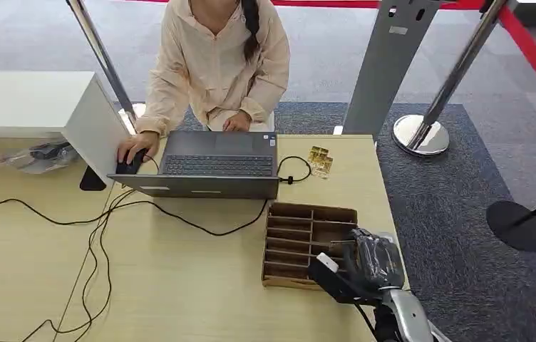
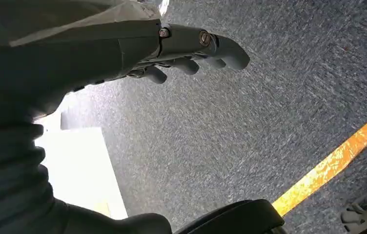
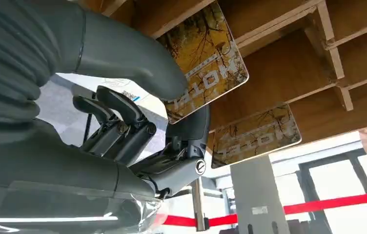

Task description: Pass the card to the sensor for recognition and then transmit it.

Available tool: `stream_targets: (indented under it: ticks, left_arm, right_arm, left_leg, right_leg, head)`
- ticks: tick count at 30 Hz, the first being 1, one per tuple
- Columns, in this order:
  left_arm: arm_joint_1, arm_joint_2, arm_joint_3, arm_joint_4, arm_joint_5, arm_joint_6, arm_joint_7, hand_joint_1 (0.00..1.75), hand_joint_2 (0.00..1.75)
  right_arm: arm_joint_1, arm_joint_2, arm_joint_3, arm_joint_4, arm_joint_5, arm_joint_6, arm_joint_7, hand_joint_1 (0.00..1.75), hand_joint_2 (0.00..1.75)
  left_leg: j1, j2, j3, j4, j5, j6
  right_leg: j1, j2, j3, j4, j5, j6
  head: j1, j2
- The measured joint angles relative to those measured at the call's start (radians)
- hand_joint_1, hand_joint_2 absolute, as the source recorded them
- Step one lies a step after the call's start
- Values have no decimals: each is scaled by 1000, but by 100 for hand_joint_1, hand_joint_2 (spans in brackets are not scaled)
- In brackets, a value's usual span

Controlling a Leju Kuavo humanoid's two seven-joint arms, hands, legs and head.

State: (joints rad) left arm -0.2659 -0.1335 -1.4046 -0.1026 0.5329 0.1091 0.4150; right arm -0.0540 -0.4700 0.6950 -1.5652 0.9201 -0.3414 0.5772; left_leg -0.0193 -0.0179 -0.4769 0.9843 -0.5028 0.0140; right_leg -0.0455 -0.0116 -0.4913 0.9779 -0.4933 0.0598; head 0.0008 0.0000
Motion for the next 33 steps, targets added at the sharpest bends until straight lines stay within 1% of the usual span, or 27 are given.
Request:
stream_targets:
  ticks: [4,5,11,18,33]
  left_arm:
    - [0,0,0,0,0,-1,0,0,175]
    - [0,0,0,0,-1,-2,0,0,0]
    - [1,0,0,3,-8,-3,0,0,0]
    - [2,0,0,8,-21,-6,0,0,0]
    - [15,1,0,27,-34,-12,0,0,0]
  right_arm:
    - [0,0,-1,1,7,-10,-5,175,175]
    - [0,0,-3,1,11,-12,-7,175,175]
    - [-6,0,-22,-19,51,-10,-13,175,175]
    - [-37,0,-61,-84,90,30,-16,175,175]
    - [-110,3,-126,-195,99,87,-37,175,175]
  left_leg:
    - [0,0,0,0,0,0]
    - [0,0,0,0,0,0]
    - [0,0,0,0,0,0]
    - [0,0,0,0,0,0]
    - [0,-1,1,0,0,0]
  right_leg:
    - [0,0,0,0,0,0]
    - [0,0,0,0,0,0]
    - [0,0,1,0,0,0]
    - [0,0,1,0,0,0]
    - [0,0,1,0,0,0]
  head:
    - [0,0]
    - [0,0]
    - [0,0]
    - [0,0]
    - [0,0]
